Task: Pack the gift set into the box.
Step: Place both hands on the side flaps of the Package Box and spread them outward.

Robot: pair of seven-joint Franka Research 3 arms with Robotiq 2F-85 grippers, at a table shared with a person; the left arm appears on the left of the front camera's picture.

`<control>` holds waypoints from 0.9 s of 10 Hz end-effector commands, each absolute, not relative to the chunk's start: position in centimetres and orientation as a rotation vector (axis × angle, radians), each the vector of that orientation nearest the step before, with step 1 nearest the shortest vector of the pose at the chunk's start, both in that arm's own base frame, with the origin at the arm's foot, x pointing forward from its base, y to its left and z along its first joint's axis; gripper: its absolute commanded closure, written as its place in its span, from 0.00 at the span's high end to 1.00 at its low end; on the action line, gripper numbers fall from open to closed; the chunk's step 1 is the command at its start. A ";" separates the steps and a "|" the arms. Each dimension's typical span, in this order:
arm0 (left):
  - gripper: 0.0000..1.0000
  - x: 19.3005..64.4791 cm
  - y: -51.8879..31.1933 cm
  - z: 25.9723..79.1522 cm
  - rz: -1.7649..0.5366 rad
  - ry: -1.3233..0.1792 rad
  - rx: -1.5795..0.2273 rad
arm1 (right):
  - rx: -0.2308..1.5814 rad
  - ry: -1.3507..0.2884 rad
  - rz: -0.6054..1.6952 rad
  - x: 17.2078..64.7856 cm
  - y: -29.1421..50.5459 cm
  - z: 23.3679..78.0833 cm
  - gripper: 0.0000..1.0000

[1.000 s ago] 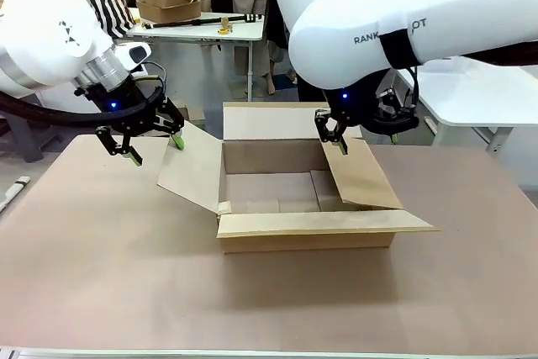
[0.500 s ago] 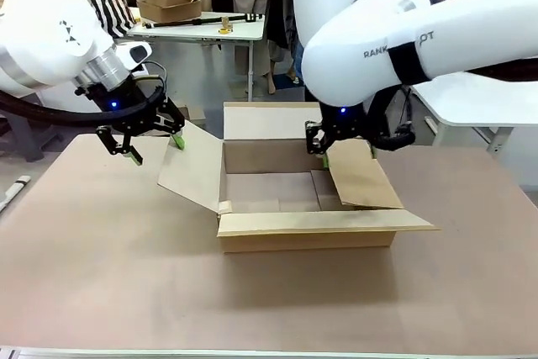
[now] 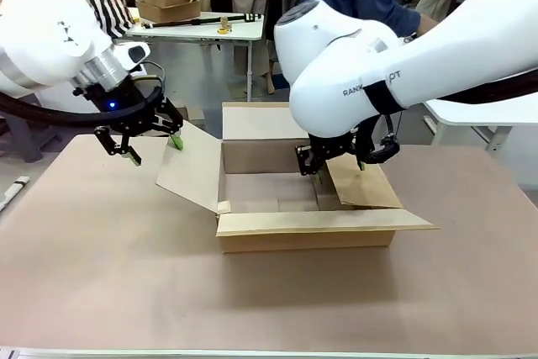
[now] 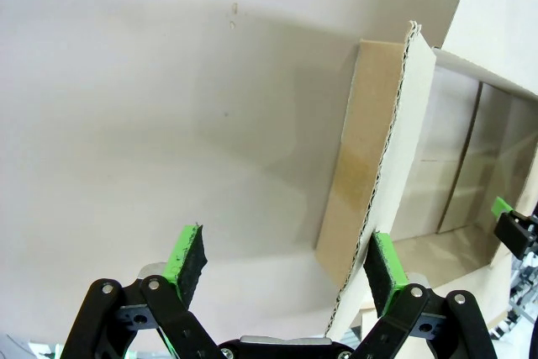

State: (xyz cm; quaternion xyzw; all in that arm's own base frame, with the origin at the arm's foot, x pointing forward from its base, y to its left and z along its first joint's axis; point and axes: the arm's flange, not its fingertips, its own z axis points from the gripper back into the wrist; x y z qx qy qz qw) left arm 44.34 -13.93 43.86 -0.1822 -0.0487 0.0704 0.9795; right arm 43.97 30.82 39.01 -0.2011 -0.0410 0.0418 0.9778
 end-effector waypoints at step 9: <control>1.00 44.3 -14.0 44.1 0.156 -0.107 -0.350 | -0.515 -0.134 0.108 43.1 28.8 42.4 1.00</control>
